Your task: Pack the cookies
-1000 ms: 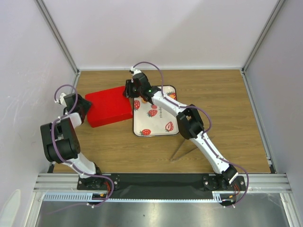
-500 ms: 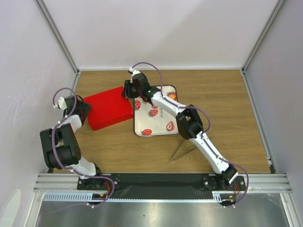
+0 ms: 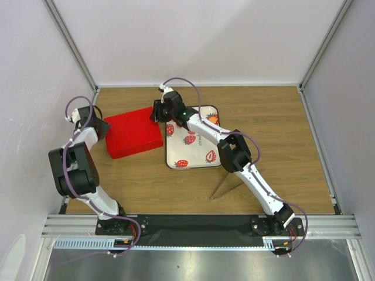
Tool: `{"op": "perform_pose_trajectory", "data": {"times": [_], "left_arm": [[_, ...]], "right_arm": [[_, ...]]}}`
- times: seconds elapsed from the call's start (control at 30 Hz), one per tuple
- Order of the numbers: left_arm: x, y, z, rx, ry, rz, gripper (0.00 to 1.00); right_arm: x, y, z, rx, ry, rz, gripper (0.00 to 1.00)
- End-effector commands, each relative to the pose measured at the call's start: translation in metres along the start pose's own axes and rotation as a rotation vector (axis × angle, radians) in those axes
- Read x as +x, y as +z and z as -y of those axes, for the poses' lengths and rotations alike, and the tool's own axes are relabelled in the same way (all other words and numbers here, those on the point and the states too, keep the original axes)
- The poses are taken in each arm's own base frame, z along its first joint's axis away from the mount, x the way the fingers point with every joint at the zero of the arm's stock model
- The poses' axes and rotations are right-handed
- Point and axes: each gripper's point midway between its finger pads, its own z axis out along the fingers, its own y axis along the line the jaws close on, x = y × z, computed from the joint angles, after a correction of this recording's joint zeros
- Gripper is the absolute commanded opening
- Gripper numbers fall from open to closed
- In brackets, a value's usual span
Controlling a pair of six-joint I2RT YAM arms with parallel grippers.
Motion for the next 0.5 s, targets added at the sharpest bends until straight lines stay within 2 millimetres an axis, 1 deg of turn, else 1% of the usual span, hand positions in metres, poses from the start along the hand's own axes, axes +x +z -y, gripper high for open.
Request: {"op": "perform_pose_trajectory", "data": {"times": [0.0,0.07,0.1,0.13,0.17,0.2,0.23,0.3,0.33,0.37,0.4,0.43,0.47], "left_arm": [[0.067,0.008,-0.073,-0.288,0.147,-0.252,0.33],[0.064,0.008,-0.072,-0.308,0.178,-0.273,0.33],[0.068,0.009,-0.076,-0.33,0.191,-0.296,0.33],[0.065,0.011,-0.073,-0.327,0.208,-0.296,0.33],[0.065,0.011,-0.072,-0.336,0.222,-0.302,0.34],[0.069,0.012,-0.077,-0.36,0.258,-0.332,0.34],[0.061,0.013,-0.072,-0.368,0.274,-0.316,0.35],[0.063,0.012,-0.072,-0.391,0.328,-0.337,0.35],[0.061,0.015,-0.067,-0.39,0.345,-0.337,0.36],[0.06,0.015,-0.066,-0.395,0.372,-0.34,0.36],[0.06,0.014,-0.065,-0.407,0.393,-0.348,0.36],[0.06,0.016,-0.06,-0.403,0.416,-0.343,0.36],[0.059,0.017,-0.058,-0.402,0.441,-0.344,0.38]], "right_arm": [[0.061,-0.011,-0.03,-0.048,-0.007,-0.201,0.45],[0.068,-0.012,-0.03,-0.043,-0.008,-0.223,0.46],[0.073,-0.013,-0.029,-0.038,-0.004,-0.243,0.46],[0.073,-0.014,-0.03,-0.037,-0.003,-0.248,0.46],[0.079,-0.013,-0.029,-0.034,0.0,-0.262,0.46],[0.083,-0.015,-0.029,-0.031,-0.001,-0.28,0.46],[0.085,-0.016,-0.029,-0.032,0.002,-0.29,0.46],[0.095,-0.018,-0.031,-0.03,-0.01,-0.321,0.46],[0.098,-0.019,-0.031,-0.027,-0.014,-0.327,0.46],[0.107,-0.021,-0.028,-0.014,-0.017,-0.345,0.46],[0.105,-0.024,-0.034,-0.025,-0.022,-0.34,0.45],[0.106,-0.026,-0.037,-0.031,-0.027,-0.341,0.45],[0.119,-0.029,-0.036,-0.026,-0.028,-0.37,0.44]]}}
